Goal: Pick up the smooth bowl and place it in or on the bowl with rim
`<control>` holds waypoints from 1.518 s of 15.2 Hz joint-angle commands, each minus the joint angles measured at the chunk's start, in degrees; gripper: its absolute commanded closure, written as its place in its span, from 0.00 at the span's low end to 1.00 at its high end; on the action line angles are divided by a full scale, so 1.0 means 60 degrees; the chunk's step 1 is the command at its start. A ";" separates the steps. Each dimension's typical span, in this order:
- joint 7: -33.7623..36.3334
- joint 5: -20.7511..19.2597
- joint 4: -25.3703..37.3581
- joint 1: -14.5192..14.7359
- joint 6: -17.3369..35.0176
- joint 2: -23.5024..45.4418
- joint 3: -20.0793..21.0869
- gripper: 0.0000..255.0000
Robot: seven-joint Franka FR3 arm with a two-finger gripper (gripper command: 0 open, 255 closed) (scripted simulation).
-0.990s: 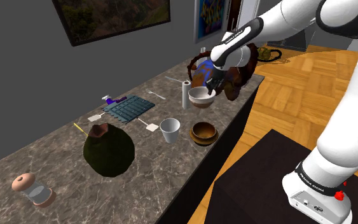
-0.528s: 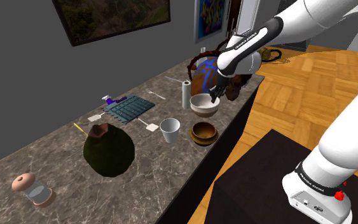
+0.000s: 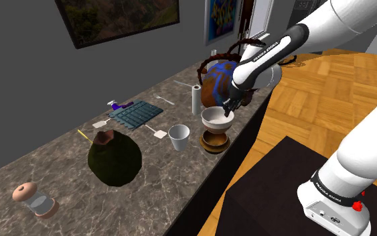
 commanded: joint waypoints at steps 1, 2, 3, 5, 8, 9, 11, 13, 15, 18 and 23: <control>-0.0132 0.0134 -0.0015 0.0029 0.0324 0.0303 0.0006 1.00; -0.0199 0.0202 -0.0031 0.0042 0.0464 0.0429 0.0010 1.00; -0.0269 0.0275 -0.0045 0.0053 0.0604 0.0558 0.0016 1.00; -0.0420 0.0432 -0.0063 0.0073 0.0880 0.0821 0.0033 1.00; -0.0672 0.0700 -0.0070 0.0090 0.1288 0.1230 0.0076 1.00; -0.0764 0.0798 -0.0066 0.0092 0.1422 0.1371 0.0096 1.00; -0.0959 0.1006 -0.0050 0.0087 0.1686 0.1657 0.0145 1.00; -0.1046 0.1099 -0.0040 0.0077 0.1798 0.1781 0.0175 1.00; -0.1046 0.1099 -0.0040 0.0076 0.1798 0.1781 0.0175 1.00; -0.1046 0.1099 -0.0040 0.0076 0.1798 0.1781 0.0175 1.00; -0.1046 0.1099 -0.0043 0.0076 0.1798 0.1777 0.0176 0.00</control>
